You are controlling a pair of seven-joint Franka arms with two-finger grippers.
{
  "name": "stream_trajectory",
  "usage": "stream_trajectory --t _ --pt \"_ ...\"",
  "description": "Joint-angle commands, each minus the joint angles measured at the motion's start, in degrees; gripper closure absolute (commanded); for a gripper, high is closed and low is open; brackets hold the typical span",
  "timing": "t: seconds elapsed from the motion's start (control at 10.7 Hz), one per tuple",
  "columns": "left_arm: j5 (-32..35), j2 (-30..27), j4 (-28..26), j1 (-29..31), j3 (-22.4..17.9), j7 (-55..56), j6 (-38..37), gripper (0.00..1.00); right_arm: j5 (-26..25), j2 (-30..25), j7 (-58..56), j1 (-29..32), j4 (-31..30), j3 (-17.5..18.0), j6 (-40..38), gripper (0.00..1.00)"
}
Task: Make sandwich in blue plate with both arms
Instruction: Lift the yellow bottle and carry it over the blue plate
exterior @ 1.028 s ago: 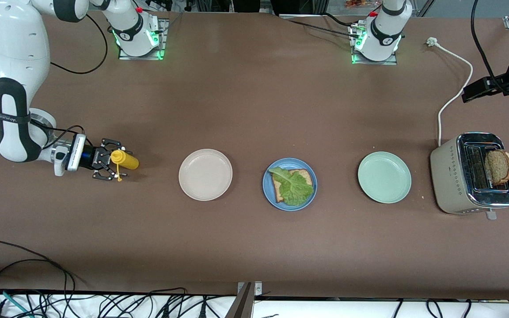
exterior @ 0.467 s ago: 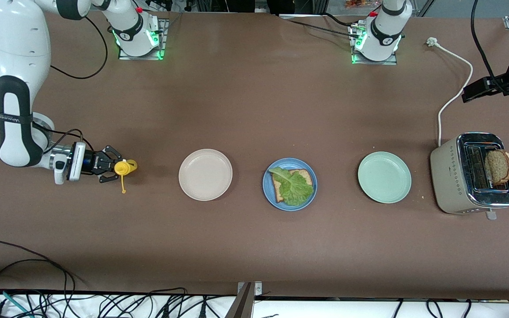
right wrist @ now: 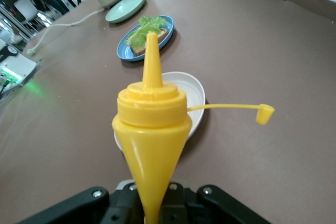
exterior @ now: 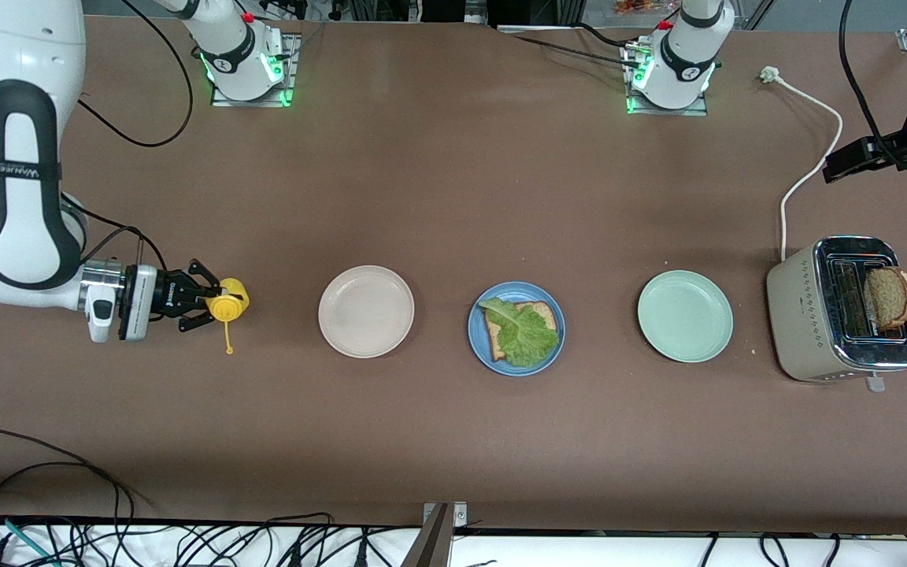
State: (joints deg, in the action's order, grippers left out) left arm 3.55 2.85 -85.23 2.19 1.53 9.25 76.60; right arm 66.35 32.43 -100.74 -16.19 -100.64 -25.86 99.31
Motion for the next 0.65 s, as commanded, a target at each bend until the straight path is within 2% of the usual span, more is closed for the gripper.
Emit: stream_trajectory --t 0.0,0.09,0.37,0.56 --pt "0.76 0.49 1.56 0.19 0.23 -0.11 -1.1 0.0 -15.06 -4.12 17.35 0.1 8.85 7.29 6.77 0.96" --pt "0.76 0.49 1.56 0.19 0.23 -0.02 -1.1 0.0 -20.51 -4.3 24.38 0.01 12.63 9.84 7.47 0.96" --pt "0.76 0.49 1.56 0.19 0.23 0.06 -1.1 0.0 -44.22 -4.13 49.94 0.01 21.96 24.23 12.03 0.95" --pt "0.76 0.49 1.56 0.19 0.23 0.06 -1.1 0.0 -59.42 -3.6 63.41 -0.07 22.6 33.98 15.28 0.95"
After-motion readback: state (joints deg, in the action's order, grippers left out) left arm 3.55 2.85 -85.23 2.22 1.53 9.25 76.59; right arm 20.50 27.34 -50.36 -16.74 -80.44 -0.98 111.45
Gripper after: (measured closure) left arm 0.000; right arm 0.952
